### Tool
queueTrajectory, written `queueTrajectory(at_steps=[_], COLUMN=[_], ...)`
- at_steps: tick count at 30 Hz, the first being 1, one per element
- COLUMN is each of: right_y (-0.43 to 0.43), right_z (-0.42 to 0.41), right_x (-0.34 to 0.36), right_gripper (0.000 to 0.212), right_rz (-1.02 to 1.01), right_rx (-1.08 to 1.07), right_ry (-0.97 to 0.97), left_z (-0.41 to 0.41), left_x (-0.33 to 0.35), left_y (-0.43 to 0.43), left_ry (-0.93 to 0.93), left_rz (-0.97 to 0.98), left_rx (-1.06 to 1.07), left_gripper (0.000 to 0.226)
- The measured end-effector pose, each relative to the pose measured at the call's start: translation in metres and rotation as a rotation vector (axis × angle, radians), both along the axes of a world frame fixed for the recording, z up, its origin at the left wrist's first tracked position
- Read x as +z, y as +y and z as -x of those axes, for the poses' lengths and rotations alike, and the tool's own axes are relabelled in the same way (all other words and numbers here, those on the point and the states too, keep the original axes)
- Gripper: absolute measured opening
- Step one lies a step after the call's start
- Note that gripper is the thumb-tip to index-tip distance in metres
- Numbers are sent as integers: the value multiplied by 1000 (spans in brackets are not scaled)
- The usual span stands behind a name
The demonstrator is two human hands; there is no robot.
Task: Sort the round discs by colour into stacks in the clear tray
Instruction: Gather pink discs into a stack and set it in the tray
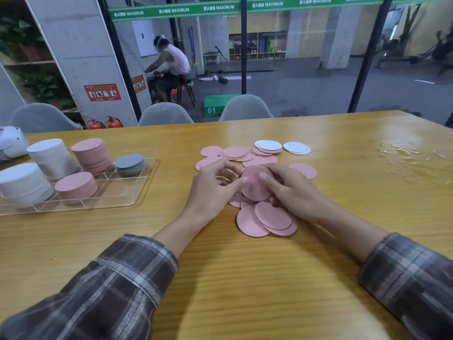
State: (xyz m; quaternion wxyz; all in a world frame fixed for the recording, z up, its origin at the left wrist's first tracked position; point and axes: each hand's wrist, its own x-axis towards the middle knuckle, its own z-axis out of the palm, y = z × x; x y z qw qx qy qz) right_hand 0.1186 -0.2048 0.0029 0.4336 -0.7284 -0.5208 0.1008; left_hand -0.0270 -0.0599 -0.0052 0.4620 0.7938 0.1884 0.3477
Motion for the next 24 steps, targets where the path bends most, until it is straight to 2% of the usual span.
queueTrajectory(at_steps=[5,8,13,18,24], right_y=[-2,-2,-2,-3,-4], right_z=[-1,-4,-11,-12,-10], right_x=[-1,0,-2,-1,-1], right_gripper=[17,13,12,10,16], right_rz=[0,-15,0,-32,-53], right_rx=[-16,-71,-125,-151,-96], right_ry=[-63,-101,-164,-182,-36], left_z=[3,5,5,9,12], left_x=[4,1,-3,2,4], left_y=[-6,-10,-18,-13,1], left_ry=[57,170,308,316,236], left_rz=[-110,-275,-384,-277,-57], left_rx=[14,-50,-175,-245,-203], left_gripper=[11,21,36,27,11])
